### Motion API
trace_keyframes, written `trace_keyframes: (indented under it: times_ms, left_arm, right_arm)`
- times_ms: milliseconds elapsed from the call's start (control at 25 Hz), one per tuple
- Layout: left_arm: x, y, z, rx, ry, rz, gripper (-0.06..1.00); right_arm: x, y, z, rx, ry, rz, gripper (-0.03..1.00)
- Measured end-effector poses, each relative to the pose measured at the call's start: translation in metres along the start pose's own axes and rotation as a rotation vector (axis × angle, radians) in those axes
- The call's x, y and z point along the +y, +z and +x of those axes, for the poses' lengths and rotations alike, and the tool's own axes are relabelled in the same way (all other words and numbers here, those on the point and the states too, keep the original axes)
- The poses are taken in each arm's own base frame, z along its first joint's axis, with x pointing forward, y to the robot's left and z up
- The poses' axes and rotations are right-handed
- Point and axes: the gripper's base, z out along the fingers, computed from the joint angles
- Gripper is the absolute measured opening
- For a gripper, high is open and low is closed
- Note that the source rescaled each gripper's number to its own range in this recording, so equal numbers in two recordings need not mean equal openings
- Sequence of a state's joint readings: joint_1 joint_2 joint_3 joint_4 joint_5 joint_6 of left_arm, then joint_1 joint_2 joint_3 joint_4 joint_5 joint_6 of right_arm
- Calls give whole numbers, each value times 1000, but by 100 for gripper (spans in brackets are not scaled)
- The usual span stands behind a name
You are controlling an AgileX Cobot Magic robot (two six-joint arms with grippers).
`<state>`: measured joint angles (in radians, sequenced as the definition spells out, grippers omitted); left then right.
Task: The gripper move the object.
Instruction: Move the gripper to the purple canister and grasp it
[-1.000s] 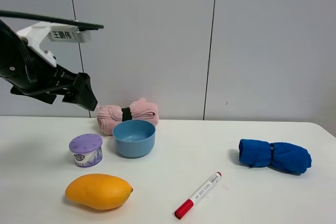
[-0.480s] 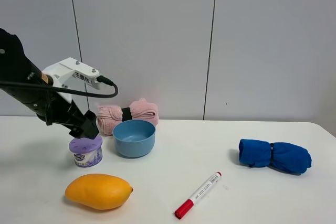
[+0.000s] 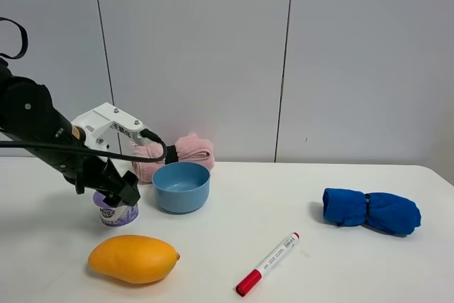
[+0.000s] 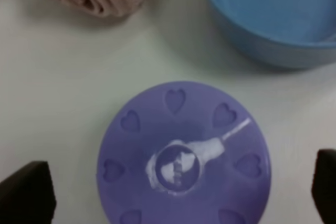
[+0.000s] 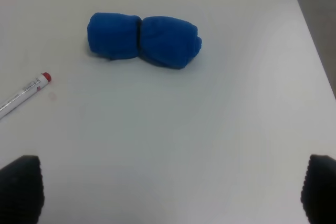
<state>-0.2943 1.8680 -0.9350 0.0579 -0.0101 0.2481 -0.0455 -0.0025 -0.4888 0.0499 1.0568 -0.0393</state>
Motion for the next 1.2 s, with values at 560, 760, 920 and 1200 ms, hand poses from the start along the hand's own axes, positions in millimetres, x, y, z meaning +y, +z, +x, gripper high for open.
trace_keyframes:
  times_ms: [560, 760, 920, 1200]
  left_arm:
    - [-4, 23, 10, -21, 20, 2, 100]
    - [-6, 31, 15, -15, 21, 6, 100]
    - [-7, 34, 17, -11, 27, 8, 100]
    - [-7, 35, 17, -22, 46, 9, 100]
  right_arm:
    - [0, 0, 0, 0, 0, 0, 100]
    - [0, 0, 0, 0, 0, 0, 100]
    - [0, 0, 0, 0, 0, 0, 100]
    - [0, 0, 0, 0, 0, 0, 100]
